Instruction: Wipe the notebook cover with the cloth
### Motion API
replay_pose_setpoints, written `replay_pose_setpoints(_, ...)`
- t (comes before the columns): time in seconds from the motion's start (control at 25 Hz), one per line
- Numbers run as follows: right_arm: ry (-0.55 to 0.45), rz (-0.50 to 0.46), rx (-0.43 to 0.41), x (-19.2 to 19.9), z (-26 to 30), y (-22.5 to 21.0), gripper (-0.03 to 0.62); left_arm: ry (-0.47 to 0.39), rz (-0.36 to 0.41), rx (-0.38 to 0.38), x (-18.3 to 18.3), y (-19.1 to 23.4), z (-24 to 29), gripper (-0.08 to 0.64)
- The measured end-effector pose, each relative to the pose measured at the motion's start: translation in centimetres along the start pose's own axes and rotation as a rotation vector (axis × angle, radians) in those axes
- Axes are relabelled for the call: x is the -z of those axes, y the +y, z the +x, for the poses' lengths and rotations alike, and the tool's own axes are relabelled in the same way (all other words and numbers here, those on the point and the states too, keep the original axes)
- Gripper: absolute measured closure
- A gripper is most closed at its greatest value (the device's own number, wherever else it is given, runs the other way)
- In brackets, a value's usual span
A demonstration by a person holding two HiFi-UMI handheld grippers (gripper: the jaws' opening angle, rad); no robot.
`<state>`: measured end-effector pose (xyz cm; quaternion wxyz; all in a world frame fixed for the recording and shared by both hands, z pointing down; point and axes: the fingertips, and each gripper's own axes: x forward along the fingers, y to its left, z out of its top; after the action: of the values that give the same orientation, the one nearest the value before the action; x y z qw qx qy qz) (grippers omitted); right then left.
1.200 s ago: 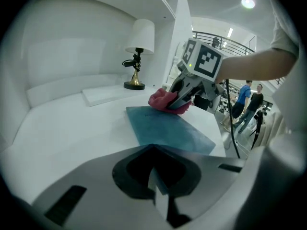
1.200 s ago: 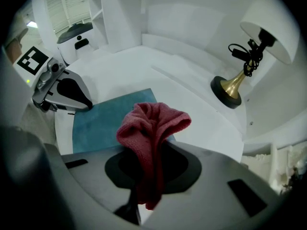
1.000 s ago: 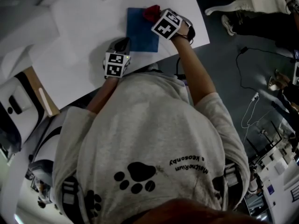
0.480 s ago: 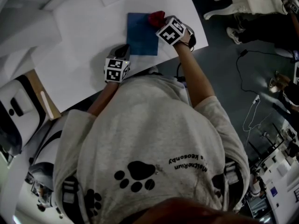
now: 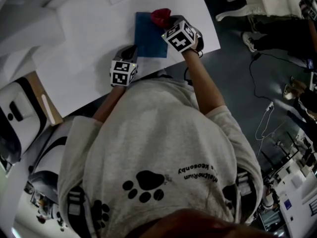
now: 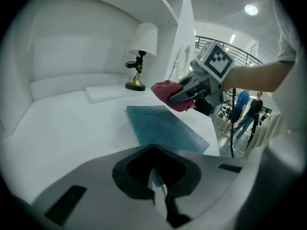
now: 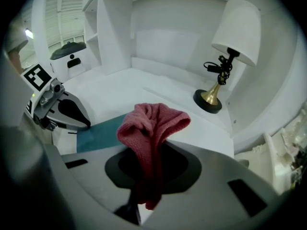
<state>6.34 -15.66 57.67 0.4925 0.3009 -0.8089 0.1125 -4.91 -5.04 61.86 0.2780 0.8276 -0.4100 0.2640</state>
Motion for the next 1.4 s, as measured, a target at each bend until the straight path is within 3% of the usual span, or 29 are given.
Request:
replay_pose_setpoints(0.32, -0.048, -0.141, -0.079, -4.6, 0.5, 4.2, 0.518, 0.010, 0.026, 0.003, -0.3, -0.3, 0.1, 0.548)
replay_pose_setpoints(0.76, 0.052, -0.313, -0.199, -5.8, 3.4, 9.3, 0.518, 0.028, 0.046, 0.006, -0.4, -0.5, 0.1, 0.548)
replay_pose_setpoints(1.08, 0.160, -0.372, -0.255, -5.2, 4.9, 10.5, 0.518, 0.030, 0.044, 0.009, -0.3, -0.5, 0.0, 0.548)
replay_pose_setpoints(1.4, 0.271, -0.371, -0.303, -3.7, 5.1, 9.7, 0.519, 0.033, 0.047, 0.008, -0.3, -0.4, 0.3, 0.548)
